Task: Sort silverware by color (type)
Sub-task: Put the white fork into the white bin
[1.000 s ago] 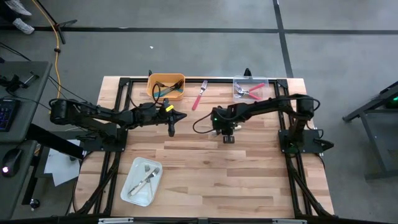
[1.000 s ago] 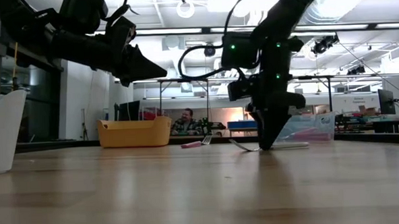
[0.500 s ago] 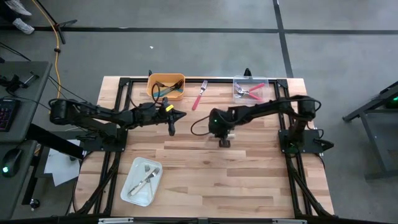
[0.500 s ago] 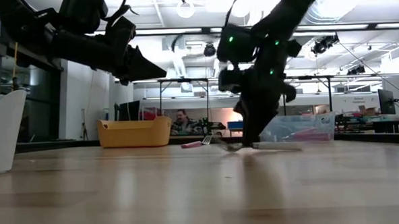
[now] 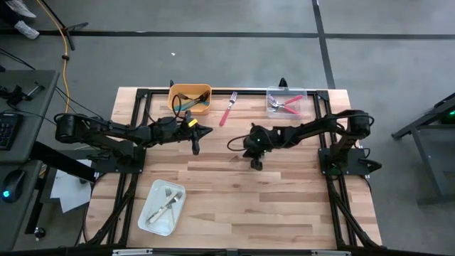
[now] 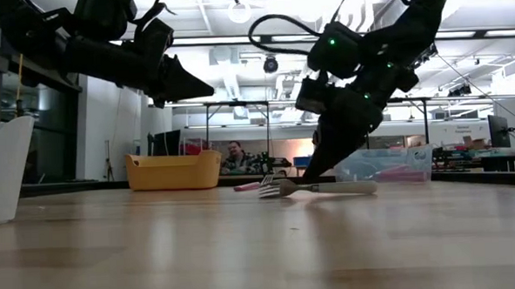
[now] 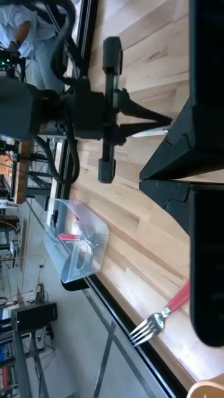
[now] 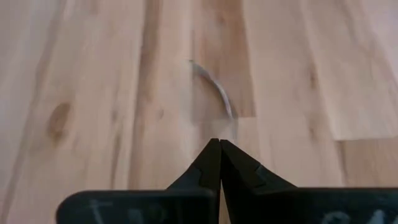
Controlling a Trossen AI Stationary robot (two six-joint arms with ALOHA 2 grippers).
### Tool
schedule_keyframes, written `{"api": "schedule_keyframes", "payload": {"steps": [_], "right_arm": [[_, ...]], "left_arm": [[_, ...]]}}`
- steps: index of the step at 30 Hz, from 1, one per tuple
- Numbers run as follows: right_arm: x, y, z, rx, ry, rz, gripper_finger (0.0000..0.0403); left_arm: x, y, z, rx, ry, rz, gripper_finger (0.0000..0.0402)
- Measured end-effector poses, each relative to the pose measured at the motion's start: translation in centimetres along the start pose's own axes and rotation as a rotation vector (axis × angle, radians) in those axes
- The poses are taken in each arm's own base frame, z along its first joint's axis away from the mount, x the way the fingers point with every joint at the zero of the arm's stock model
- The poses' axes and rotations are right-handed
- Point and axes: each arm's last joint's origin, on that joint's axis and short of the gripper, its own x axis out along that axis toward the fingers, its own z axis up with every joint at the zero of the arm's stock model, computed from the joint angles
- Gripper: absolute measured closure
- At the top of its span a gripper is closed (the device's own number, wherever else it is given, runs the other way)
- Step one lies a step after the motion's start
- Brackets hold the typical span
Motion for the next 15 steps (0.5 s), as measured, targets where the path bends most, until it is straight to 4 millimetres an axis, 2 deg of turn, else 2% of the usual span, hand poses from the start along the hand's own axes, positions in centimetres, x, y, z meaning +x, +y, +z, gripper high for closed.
{"api": "schedule_keyframes", "payload": {"steps": [3, 6, 11, 15], "right_arm": [[-0.1, 0.0, -0.1, 0.052, 0.036, -0.055, 0.0401], [-0.2, 0.5, 0.4, 0.034, 0.064, -0.113, 0.0382], [-0.3, 1.6, 1.7, -0.027, 0.09, -0.19, 0.0321], [-0.5, 1.6, 2.0, -0.035, 0.129, -0.227, 0.0279]], "left_arm": [[0.0, 0.0, 0.0, 0.0, 0.0, 0.0, 0.0398], [0.0, 0.0, 0.0, 0.0, 0.0, 0.0, 0.0398], [0.0, 0.0, 0.0, 0.0, 0.0, 0.0, 0.0398], [0.0, 0.0, 0.0, -0.011, 0.001, 0.0, 0.0398]]}}
